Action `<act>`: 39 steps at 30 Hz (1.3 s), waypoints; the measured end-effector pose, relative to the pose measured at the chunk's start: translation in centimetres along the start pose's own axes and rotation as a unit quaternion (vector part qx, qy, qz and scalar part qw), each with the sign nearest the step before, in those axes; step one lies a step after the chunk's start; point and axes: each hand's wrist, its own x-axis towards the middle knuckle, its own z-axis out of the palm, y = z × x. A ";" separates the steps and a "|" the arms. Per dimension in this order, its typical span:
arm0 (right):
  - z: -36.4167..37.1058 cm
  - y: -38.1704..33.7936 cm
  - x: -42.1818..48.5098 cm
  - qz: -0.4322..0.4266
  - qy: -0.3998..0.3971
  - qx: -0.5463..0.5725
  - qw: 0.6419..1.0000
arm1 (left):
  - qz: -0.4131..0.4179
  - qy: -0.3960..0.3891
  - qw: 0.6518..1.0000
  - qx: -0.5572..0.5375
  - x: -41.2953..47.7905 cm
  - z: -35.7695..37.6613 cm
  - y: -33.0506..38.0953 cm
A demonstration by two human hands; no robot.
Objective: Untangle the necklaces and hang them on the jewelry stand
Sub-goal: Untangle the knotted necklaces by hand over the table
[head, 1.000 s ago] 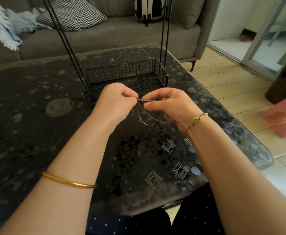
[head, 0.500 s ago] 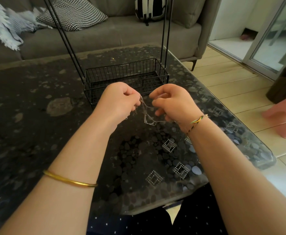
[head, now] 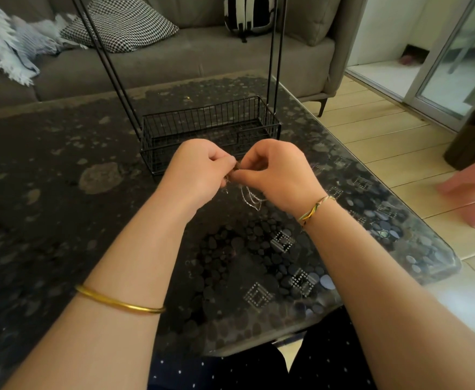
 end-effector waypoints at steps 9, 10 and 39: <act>-0.8 0.3 0.1 0.036 0.015 0.057 0.998 | 0.013 -0.029 1.000 0.001 0.1 0.0 -0.3; -0.8 0.4 0.1 0.044 0.016 0.056 0.997 | 0.009 -0.030 0.999 0.003 0.1 0.0 -0.3; -0.9 0.1 -0.1 0.065 -0.030 0.126 0.989 | -0.032 -0.046 0.998 -0.023 0.4 -0.1 -0.1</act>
